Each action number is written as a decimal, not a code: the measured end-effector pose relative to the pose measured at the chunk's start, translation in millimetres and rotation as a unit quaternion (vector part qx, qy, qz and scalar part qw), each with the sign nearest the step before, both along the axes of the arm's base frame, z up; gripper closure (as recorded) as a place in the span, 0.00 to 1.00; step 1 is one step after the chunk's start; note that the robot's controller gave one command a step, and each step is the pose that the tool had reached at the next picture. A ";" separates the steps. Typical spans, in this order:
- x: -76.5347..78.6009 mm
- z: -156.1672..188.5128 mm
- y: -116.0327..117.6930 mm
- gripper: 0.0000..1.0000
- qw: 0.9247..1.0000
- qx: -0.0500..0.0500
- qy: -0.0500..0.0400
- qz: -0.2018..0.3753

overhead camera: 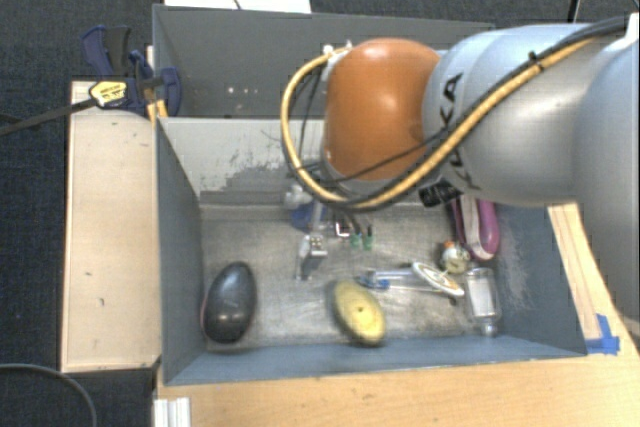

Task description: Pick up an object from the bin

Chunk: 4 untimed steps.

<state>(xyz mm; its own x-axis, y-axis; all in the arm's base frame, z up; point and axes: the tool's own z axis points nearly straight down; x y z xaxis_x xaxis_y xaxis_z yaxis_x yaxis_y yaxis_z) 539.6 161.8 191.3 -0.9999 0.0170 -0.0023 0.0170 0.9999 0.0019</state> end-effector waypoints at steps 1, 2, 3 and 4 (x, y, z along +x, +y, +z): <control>-21.5 -76.6 -65.5 0.00 0.994 -0.002 0.003 -0.112; -34.6 -106.1 -155.9 0.00 0.989 -0.002 0.001 -0.145; -34.2 -105.3 -150.7 1.00 0.990 0.000 0.001 -0.143; -37.6 14.3 -146.6 1.00 0.994 0.000 -0.003 -0.107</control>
Offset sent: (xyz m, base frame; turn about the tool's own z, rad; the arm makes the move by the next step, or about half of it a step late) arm -0.0204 -0.0631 -0.0745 0.2223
